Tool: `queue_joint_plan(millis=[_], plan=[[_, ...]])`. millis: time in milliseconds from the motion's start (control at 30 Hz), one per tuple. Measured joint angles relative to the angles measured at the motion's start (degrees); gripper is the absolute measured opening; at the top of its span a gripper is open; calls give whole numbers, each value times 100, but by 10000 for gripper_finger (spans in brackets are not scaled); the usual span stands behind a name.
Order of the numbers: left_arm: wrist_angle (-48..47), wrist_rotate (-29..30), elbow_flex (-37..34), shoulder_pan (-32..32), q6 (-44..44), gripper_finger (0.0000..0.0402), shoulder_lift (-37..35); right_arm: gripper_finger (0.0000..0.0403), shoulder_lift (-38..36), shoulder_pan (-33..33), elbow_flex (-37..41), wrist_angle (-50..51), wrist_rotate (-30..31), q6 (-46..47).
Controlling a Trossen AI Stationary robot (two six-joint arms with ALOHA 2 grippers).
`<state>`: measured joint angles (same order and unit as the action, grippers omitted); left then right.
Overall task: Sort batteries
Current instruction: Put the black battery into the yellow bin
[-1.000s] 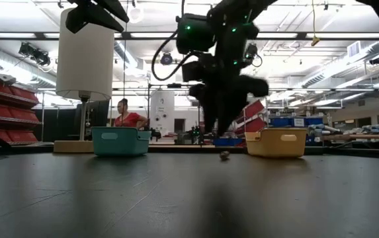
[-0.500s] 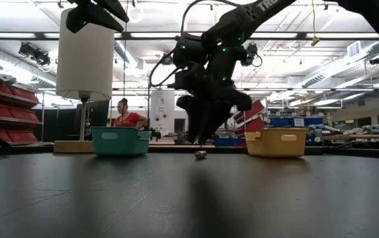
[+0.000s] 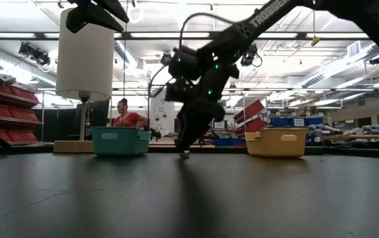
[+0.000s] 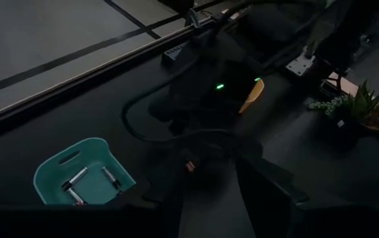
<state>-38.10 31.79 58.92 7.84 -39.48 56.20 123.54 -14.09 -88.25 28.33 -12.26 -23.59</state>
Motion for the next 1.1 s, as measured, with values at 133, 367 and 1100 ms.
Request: queue_joint_plan(millis=[133,367,1100], plan=[[28,-7,-2,0,-28,147,1,182,161,-86,-9,-65,-106,397],[6,-121,0,9,-269,147,1,163,171,-114,4,-405,83,318],[-5,-258,0,9,-132,147,1,186,-642,-448,133,688,-10,-296]])
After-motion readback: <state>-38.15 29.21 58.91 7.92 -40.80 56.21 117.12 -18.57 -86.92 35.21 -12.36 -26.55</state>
